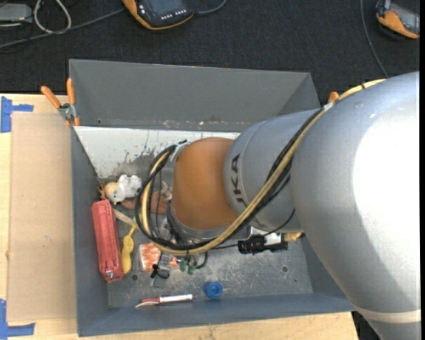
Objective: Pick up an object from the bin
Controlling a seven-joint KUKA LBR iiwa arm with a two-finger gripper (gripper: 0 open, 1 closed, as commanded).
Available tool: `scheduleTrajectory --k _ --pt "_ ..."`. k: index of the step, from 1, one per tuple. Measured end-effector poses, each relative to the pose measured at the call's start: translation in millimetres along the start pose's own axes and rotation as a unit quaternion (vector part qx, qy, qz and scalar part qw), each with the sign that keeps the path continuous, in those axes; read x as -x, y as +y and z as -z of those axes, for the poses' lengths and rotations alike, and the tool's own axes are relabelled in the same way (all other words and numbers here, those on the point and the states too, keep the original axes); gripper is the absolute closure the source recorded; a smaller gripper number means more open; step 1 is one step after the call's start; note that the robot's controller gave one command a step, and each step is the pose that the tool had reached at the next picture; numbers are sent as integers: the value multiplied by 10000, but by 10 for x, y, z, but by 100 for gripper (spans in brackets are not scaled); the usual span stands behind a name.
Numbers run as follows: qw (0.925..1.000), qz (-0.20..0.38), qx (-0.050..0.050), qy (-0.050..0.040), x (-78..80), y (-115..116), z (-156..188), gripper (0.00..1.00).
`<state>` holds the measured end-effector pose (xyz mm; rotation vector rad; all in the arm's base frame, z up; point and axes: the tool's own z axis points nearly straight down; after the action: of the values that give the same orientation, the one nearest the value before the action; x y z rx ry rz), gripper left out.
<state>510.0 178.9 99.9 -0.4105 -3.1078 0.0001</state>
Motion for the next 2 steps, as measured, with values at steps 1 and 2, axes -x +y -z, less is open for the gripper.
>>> scheduleTrajectory --k 1,2 --pt "9992 411 2 -16 156 -126 -270 0" --pt "9968 -797 14 2 113 -144 -309 100"
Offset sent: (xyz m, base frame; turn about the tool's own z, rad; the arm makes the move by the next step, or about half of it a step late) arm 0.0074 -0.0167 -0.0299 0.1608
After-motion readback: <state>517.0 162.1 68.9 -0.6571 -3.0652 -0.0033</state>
